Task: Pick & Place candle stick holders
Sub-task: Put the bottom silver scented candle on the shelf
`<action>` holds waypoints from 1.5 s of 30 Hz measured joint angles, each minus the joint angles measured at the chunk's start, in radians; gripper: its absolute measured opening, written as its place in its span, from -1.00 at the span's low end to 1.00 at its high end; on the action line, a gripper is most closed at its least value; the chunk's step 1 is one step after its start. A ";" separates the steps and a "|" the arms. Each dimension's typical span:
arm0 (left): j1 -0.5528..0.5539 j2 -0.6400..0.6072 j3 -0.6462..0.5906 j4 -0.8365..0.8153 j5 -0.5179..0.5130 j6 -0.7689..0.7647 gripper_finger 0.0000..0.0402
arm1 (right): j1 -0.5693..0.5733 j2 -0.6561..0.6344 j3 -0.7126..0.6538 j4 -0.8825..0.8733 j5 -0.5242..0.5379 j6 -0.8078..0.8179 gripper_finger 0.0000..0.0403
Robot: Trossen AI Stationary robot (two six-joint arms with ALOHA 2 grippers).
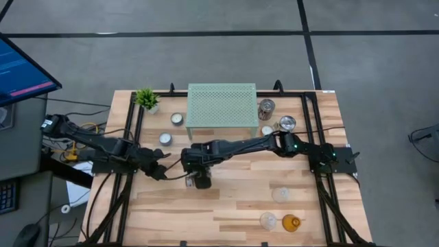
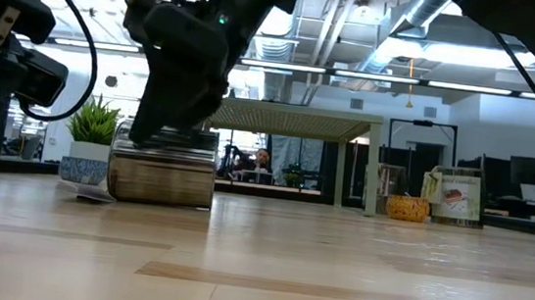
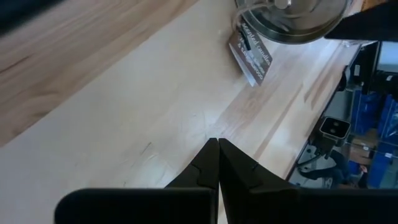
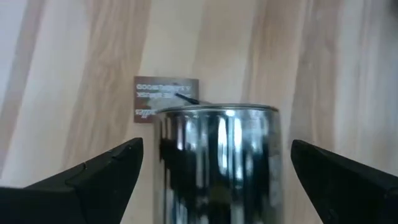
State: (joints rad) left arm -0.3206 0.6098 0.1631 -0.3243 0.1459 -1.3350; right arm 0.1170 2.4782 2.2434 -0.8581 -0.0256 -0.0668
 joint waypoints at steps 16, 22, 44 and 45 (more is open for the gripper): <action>0.000 -0.001 0.000 0.003 -0.003 0.021 -0.99 | -0.005 0.112 0.072 -0.099 0.033 0.016 0.70; 0.000 -0.002 0.000 0.003 -0.004 0.021 -0.99 | -0.012 0.115 0.091 -0.116 0.033 0.052 0.68; -0.002 -0.001 0.000 0.003 -0.006 0.037 -0.99 | -0.022 0.016 0.089 -0.077 0.028 0.121 0.68; -0.002 -0.001 0.000 0.003 -0.006 0.040 -0.99 | -0.022 0.002 0.089 -0.079 0.030 0.121 0.68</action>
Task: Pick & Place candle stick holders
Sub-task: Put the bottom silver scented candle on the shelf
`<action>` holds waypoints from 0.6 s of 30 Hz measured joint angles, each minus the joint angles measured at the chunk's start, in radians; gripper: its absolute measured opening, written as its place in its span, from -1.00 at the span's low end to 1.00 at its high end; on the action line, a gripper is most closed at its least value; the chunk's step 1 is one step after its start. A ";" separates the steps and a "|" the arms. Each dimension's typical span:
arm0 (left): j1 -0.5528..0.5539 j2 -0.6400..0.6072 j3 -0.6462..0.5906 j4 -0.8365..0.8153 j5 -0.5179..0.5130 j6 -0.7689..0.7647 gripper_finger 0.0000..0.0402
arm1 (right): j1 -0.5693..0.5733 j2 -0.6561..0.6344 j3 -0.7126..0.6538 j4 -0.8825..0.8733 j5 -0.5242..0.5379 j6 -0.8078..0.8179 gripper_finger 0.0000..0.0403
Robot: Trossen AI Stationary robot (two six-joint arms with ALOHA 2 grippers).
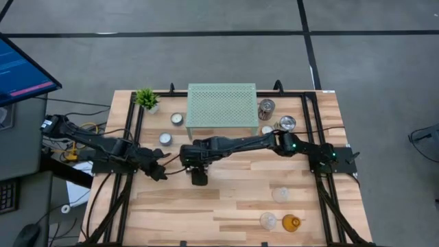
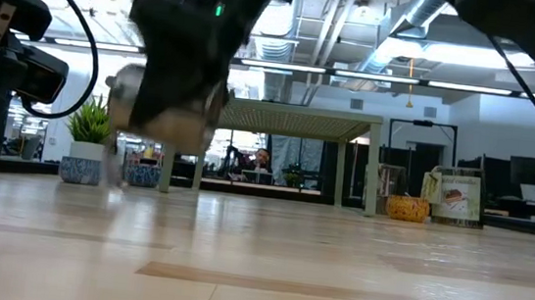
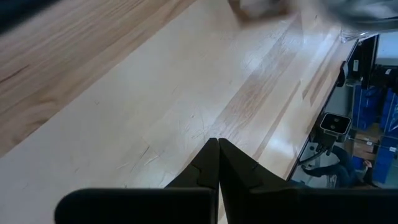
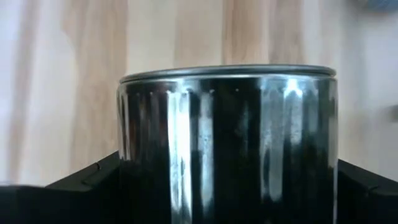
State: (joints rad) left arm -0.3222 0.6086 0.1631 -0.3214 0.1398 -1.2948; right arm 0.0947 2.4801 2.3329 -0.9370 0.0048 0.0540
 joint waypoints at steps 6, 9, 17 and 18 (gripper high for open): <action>0.000 0.000 0.000 0.001 0.000 0.008 -0.99 | -0.023 -0.112 0.000 0.013 0.056 0.000 0.68; 0.000 0.000 0.000 0.001 -0.001 0.020 -0.99 | -0.049 -0.188 0.001 0.026 0.088 0.000 0.68; 0.000 0.000 0.000 0.008 -0.015 0.034 -0.99 | -0.153 -0.406 0.002 0.073 0.125 -0.030 0.68; 0.000 0.000 0.000 0.009 -0.016 0.034 -0.99 | -0.171 -0.435 0.002 0.075 0.125 -0.037 0.68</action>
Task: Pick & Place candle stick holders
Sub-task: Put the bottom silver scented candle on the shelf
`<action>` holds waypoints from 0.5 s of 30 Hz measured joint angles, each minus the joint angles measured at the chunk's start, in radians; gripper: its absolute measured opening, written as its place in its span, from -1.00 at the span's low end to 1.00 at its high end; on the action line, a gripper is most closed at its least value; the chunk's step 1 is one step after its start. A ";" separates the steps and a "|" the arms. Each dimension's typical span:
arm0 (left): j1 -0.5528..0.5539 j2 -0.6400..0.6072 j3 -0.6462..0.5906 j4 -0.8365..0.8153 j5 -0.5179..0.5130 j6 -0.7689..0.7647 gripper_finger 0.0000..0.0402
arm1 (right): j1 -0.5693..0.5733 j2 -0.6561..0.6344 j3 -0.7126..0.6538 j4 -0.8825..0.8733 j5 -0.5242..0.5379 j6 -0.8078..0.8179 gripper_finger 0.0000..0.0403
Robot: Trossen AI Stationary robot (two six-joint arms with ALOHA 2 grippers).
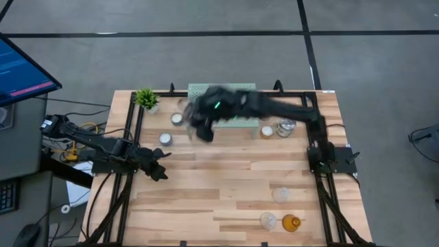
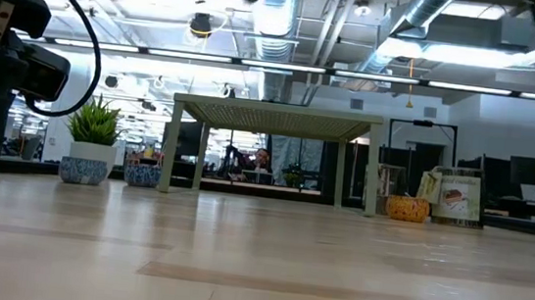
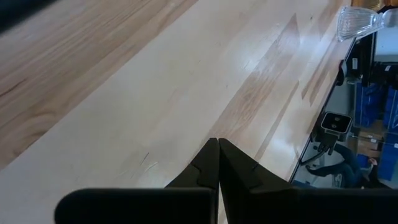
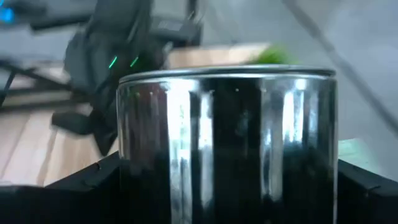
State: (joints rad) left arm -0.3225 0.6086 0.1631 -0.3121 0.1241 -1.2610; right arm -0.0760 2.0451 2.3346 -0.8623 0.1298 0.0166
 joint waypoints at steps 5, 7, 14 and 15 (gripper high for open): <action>0.000 0.000 0.000 0.008 -0.011 0.000 -0.99 | -0.091 -0.124 0.000 0.059 0.002 -0.053 0.68; 0.000 0.000 0.000 0.015 -0.020 0.000 -0.99 | -0.126 -0.161 0.001 0.086 -0.019 -0.074 0.68; 0.000 0.000 0.000 0.026 -0.055 -0.003 -0.99 | -0.242 -0.255 -0.176 0.226 -0.210 -0.080 0.68; 0.000 0.000 0.000 0.028 -0.063 -0.004 -0.99 | -0.256 -0.274 -0.236 0.277 -0.237 -0.064 0.68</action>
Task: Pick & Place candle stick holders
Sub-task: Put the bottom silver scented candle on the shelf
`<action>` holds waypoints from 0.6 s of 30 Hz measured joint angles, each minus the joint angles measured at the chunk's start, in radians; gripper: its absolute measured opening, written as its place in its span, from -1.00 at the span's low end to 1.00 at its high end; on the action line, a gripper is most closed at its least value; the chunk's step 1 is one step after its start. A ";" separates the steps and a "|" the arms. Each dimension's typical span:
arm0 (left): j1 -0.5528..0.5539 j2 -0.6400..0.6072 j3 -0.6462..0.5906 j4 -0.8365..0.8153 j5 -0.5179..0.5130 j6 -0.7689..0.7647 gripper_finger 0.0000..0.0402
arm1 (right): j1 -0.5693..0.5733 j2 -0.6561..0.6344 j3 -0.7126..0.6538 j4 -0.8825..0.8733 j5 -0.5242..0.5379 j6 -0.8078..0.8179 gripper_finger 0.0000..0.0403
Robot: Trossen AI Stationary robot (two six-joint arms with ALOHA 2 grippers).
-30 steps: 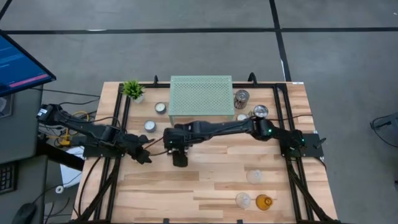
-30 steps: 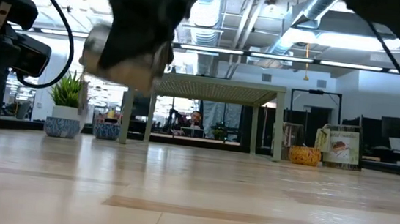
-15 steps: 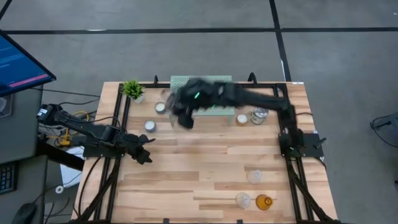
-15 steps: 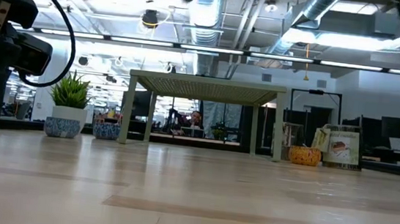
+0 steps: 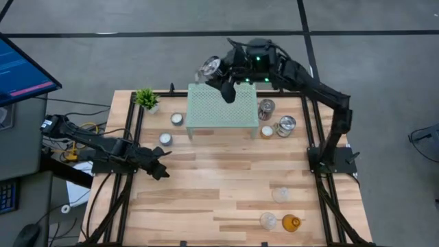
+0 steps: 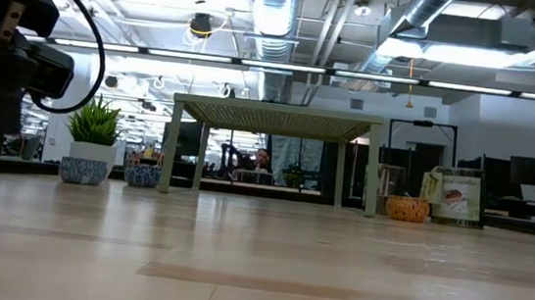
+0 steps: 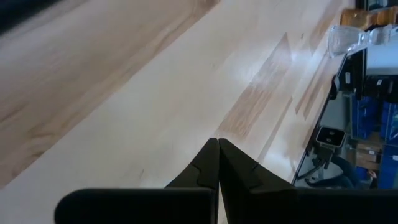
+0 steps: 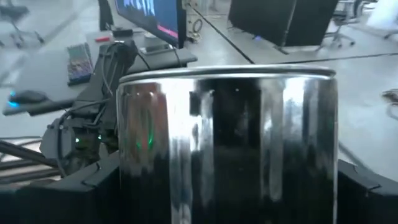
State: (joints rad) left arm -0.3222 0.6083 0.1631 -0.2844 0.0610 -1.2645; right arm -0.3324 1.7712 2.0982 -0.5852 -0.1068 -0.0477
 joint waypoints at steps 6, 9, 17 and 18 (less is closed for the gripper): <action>0.000 0.000 0.000 0.006 -0.009 0.000 -0.99 | -0.054 -0.181 -0.483 0.481 -0.109 0.093 0.68; 0.000 0.000 0.000 0.011 -0.017 0.000 -0.99 | -0.073 -0.225 -0.759 0.862 -0.095 0.166 0.68; 0.000 0.000 0.000 0.047 -0.016 -0.031 -0.99 | -0.088 -0.092 -1.070 1.463 0.108 0.232 0.68; 0.000 0.000 0.000 0.053 -0.017 -0.033 -0.99 | -0.086 -0.064 -1.065 1.465 0.108 0.227 0.68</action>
State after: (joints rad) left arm -0.3222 0.6083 0.1635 -0.2311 0.0443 -1.2975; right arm -0.4188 1.7074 1.0329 0.8801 0.0011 0.1796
